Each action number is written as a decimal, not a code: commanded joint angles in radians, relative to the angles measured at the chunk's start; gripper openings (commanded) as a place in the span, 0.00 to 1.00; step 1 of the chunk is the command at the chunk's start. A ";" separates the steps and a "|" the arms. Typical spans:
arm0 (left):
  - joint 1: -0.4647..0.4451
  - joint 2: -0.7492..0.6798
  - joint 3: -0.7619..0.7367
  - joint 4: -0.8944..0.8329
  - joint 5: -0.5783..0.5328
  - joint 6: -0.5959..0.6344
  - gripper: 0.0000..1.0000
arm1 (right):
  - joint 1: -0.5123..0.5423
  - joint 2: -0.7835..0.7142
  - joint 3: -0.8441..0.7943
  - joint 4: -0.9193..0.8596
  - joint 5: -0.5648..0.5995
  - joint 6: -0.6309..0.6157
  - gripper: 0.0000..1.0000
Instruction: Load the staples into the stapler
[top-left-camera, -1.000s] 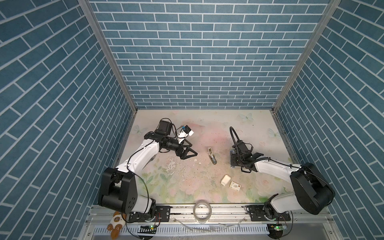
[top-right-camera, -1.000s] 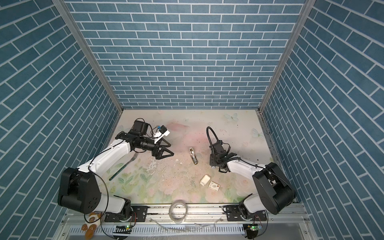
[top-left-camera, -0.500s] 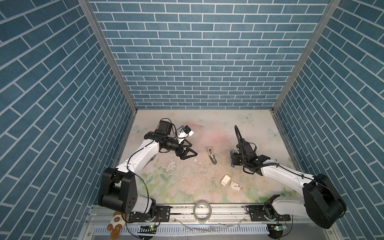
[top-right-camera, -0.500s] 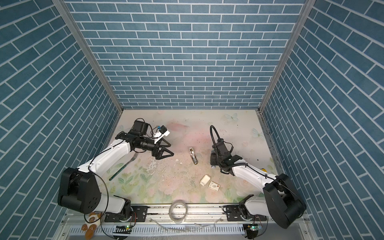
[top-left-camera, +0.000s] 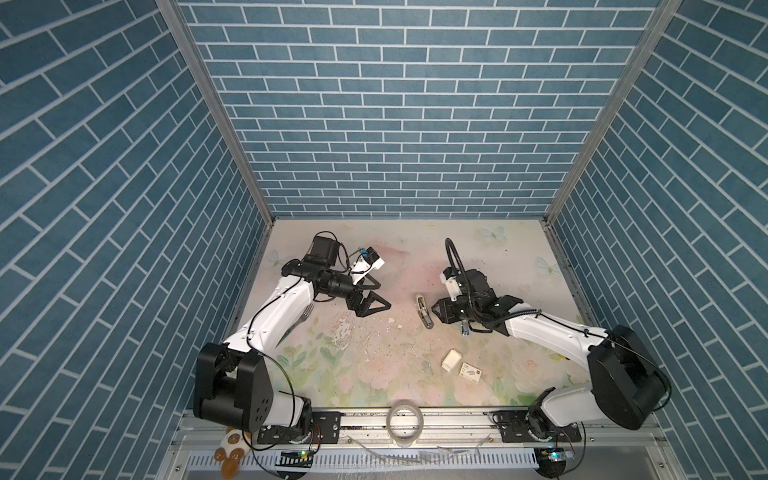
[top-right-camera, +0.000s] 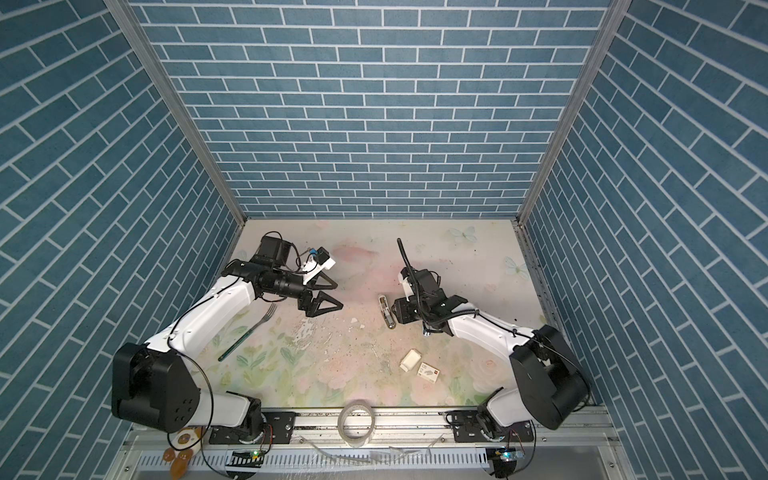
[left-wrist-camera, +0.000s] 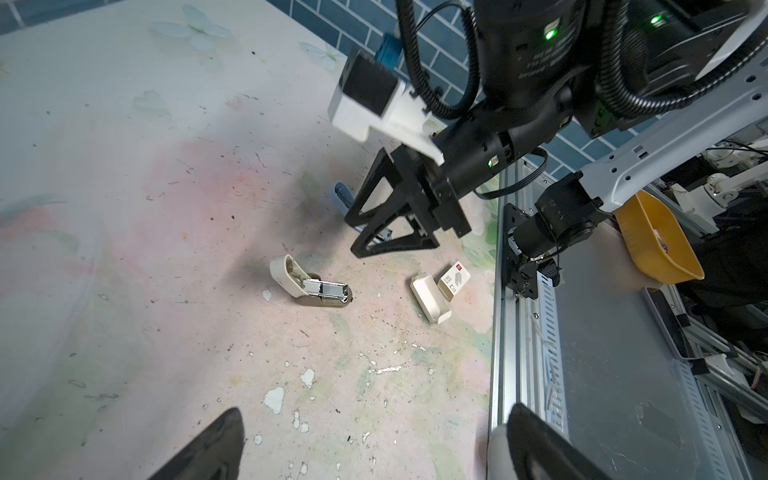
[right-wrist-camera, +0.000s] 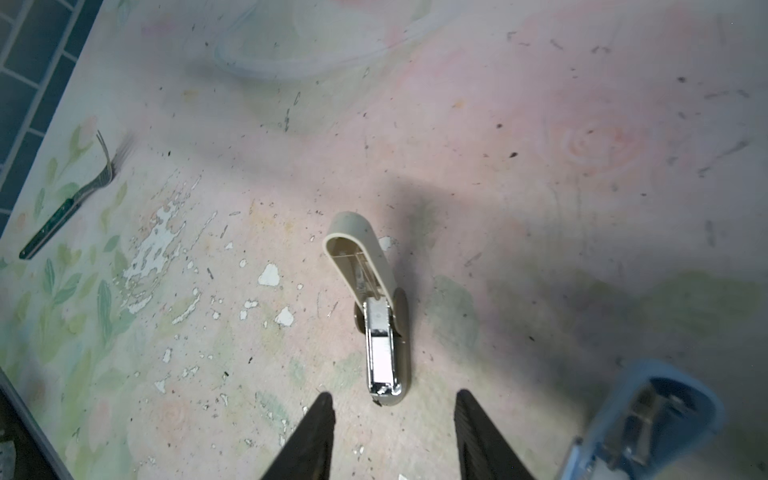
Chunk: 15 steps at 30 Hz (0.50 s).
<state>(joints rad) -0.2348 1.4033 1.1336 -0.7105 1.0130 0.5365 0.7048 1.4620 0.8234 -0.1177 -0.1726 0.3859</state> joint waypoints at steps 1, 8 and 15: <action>0.024 -0.027 0.035 -0.063 0.001 0.037 1.00 | 0.036 0.047 0.043 0.009 -0.030 -0.077 0.55; 0.052 -0.016 0.078 -0.129 0.008 0.092 0.99 | 0.074 0.139 0.064 0.024 0.027 -0.092 0.57; 0.065 -0.004 0.095 -0.183 0.014 0.148 1.00 | 0.094 0.209 0.096 0.012 0.116 -0.131 0.57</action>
<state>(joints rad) -0.1810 1.3895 1.2079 -0.8391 1.0149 0.6411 0.7914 1.6524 0.8913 -0.1032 -0.1051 0.3088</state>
